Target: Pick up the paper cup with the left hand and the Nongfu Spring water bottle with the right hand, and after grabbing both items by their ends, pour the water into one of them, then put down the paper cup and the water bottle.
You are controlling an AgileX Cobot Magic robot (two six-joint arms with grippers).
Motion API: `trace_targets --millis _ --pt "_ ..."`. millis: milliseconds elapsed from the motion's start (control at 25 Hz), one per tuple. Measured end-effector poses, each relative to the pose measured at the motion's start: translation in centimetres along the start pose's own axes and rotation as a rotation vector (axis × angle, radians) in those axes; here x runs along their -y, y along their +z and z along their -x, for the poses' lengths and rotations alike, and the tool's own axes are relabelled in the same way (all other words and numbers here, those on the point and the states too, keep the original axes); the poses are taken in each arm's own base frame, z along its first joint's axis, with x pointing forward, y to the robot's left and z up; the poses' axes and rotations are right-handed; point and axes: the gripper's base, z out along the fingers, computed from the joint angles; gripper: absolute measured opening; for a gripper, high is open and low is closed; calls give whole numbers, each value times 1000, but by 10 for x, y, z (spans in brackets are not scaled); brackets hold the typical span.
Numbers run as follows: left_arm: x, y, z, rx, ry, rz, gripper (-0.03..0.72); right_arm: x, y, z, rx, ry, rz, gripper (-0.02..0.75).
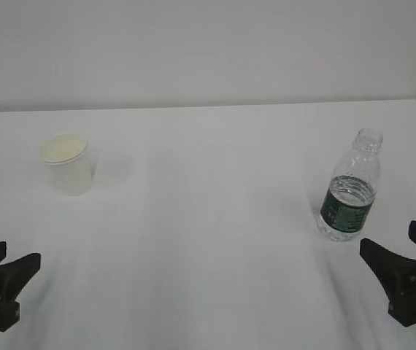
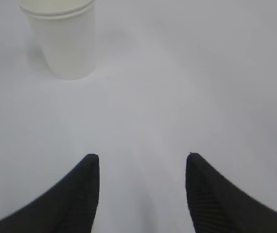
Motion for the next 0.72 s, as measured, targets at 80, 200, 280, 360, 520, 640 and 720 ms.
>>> trace_targets --millis 80,200,280,360,520,640,720 --pt "0 1 -2 -14 2 -6 422 0 0 0 0 -4 0 588" --pt "-1 1 -2 -13 -10 6 512 0 0 0 0 -4 0 587" --pt "-2 1 -2 -12 -36 25 588 0 0 0 0 -6 0 587" --pt "-4 1 -2 -10 -54 45 622 0 0 0 0 -5 0 587" --pt "-6 1 -2 -7 -69 65 605 2 0 0 1 0 -24 588" --pt "-6 1 -2 -7 -72 68 552 3 0 0 1 -5 -33 588" --pt "-6 1 -2 -7 -72 68 529 3 0 0 1 -10 -36 588"
